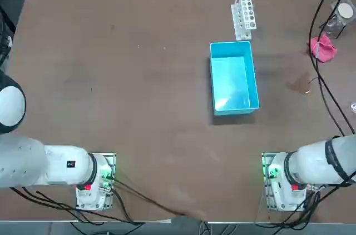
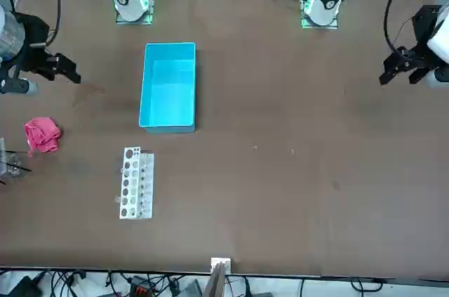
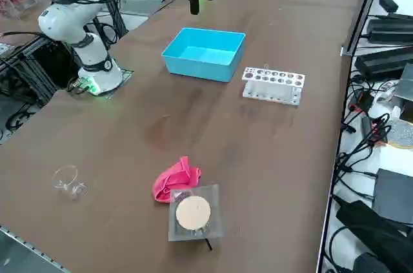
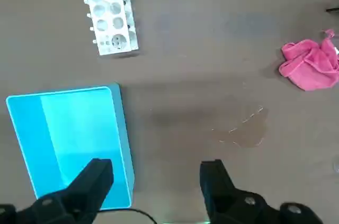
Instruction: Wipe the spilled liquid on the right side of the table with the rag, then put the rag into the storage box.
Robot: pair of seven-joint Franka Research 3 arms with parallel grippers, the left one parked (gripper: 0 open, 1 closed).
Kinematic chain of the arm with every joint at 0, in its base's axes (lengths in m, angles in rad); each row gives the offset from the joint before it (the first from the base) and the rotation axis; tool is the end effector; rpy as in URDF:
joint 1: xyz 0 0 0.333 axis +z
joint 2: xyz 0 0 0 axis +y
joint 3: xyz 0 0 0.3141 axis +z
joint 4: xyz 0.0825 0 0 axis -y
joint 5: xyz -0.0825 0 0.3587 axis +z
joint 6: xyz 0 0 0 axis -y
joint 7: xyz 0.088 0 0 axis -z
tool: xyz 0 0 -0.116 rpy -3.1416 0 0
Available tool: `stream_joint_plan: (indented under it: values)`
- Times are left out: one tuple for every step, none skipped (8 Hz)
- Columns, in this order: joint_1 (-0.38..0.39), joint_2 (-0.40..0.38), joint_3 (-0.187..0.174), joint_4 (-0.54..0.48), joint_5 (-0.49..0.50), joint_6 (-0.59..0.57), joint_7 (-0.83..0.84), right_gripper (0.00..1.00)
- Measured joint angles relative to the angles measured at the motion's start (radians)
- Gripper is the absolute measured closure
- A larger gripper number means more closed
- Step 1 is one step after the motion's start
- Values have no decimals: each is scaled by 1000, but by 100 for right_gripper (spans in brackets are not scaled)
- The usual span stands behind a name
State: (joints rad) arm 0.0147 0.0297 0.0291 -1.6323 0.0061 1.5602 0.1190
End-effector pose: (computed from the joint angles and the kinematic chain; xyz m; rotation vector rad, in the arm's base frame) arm 0.5317 0.0238 0.5697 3.1339 -0.1182 -0.1601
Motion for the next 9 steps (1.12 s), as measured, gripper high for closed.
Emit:
stream_joint_plan:
  values:
    - [0,0,0,0,0,0,-2,0]
    - [0,0,0,1,0,0,-4,0]
    - [0,0,0,2,0,-1,-4,0]
    - [-1,0,-1,3,0,-3,-4,0]
    - [-2,4,-6,2,0,-18,-5,0]
    - [-3,19,-8,1,0,-37,-5,0]
    - [-4,46,-8,0,0,-45,-4,0]
    - [-5,71,-10,0,-1,-45,-4,0]
    - [-11,88,-12,0,-25,-45,-15,0]
